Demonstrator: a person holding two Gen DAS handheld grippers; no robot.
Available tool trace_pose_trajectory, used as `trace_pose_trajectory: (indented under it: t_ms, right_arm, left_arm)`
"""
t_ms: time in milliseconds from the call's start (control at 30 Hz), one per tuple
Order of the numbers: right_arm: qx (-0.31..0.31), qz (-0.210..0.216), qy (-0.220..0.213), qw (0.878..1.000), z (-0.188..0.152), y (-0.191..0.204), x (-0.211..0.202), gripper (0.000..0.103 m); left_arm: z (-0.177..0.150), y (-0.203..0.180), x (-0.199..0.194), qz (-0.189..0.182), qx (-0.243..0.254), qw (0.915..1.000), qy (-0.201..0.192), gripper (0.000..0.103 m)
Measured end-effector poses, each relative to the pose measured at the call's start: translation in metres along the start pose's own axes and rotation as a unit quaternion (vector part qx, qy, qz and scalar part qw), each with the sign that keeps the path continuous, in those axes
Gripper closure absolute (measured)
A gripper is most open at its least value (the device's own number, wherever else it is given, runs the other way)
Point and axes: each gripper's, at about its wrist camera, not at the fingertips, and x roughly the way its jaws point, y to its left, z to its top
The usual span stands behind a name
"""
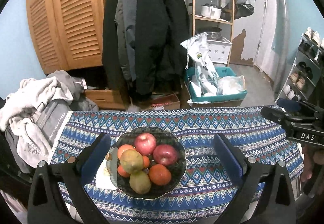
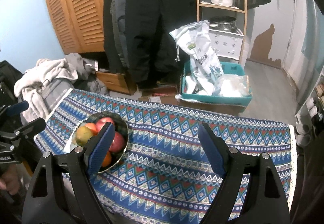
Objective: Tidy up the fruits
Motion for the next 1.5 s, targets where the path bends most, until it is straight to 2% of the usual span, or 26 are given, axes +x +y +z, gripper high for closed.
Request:
trace_pose_trajectory:
  t_ms: [1500]
  right_arm:
    - [-0.007,-0.004,0.001,1.000,-0.0019,0.0016,-0.0032,0.020]
  left_arm:
    - [-0.0041,-0.0033,0.0037,0.008,-0.005,0.9997,0.022,0.001]
